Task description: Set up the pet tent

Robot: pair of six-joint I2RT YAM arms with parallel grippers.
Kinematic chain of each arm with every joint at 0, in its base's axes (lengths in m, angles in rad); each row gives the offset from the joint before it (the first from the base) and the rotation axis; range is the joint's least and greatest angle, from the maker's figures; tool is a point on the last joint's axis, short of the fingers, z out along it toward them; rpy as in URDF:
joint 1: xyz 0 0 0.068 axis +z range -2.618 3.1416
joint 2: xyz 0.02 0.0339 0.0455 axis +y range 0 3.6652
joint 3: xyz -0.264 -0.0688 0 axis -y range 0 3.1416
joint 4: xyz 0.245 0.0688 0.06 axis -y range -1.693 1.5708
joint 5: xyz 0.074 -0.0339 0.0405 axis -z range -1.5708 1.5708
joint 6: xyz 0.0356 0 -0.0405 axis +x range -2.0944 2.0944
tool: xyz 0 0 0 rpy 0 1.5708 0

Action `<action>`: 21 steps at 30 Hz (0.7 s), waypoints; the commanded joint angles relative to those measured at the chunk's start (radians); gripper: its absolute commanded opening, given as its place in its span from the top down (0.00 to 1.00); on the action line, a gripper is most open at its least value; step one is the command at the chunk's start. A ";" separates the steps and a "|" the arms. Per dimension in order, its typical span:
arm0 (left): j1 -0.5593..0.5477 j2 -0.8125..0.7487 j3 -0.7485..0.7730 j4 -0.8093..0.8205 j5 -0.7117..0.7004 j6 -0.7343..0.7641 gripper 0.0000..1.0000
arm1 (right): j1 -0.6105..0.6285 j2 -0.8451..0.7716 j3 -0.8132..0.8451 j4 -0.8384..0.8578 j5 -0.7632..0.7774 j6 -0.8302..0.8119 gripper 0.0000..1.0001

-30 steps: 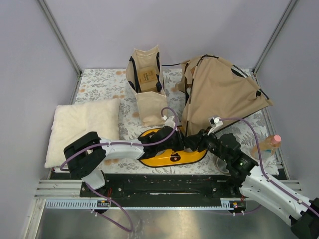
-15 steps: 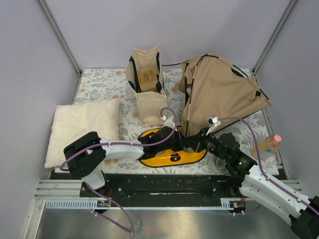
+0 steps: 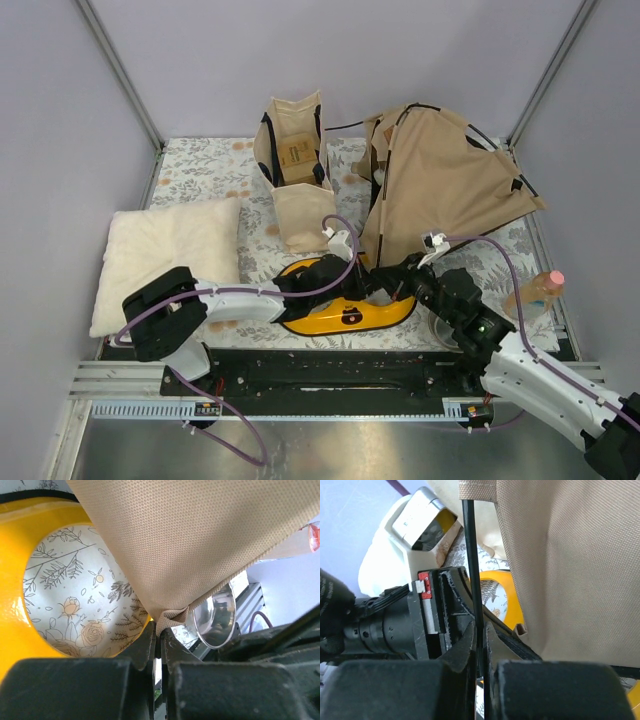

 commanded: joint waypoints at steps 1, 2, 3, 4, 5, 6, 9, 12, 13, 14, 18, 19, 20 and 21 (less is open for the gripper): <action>-0.082 -0.005 -0.026 -0.179 0.115 0.072 1.00 | -0.022 0.022 0.056 0.240 0.257 0.000 1.00; -0.087 0.000 -0.026 -0.179 0.112 0.074 1.00 | -0.022 0.031 0.060 0.253 0.263 -0.001 1.00; -0.090 0.001 -0.026 -0.179 0.110 0.077 1.00 | -0.020 0.039 0.063 0.269 0.268 -0.003 1.00; -0.093 0.006 -0.024 -0.177 0.109 0.075 1.00 | -0.022 0.046 0.069 0.278 0.279 -0.005 1.00; -0.096 0.006 -0.027 -0.176 0.107 0.077 1.00 | -0.020 0.055 0.073 0.289 0.288 -0.009 1.00; -0.099 0.006 -0.026 -0.176 0.106 0.077 1.00 | -0.022 0.060 0.076 0.297 0.295 -0.015 1.00; -0.108 0.009 -0.030 -0.177 0.101 0.075 1.00 | -0.022 0.068 0.082 0.315 0.331 -0.028 1.00; -0.113 0.010 -0.039 -0.179 0.101 0.071 1.00 | -0.022 0.072 0.088 0.335 0.354 -0.046 1.00; -0.114 0.010 -0.041 -0.180 0.101 0.069 1.00 | -0.020 0.072 0.089 0.339 0.363 -0.054 1.00; -0.116 0.010 -0.043 -0.182 0.101 0.065 1.00 | -0.023 0.071 0.089 0.347 0.372 -0.060 1.00; -0.116 0.014 -0.059 -0.185 0.096 0.052 1.00 | -0.020 0.072 0.102 0.359 0.397 -0.077 1.00; -0.116 0.017 -0.062 -0.186 0.098 0.048 1.00 | -0.020 0.072 0.103 0.367 0.401 -0.080 1.00; -0.116 0.020 -0.064 -0.185 0.099 0.045 1.00 | -0.020 0.075 0.106 0.375 0.403 -0.084 1.00; -0.116 0.023 -0.066 -0.186 0.102 0.042 1.00 | -0.023 0.075 0.109 0.378 0.410 -0.087 1.00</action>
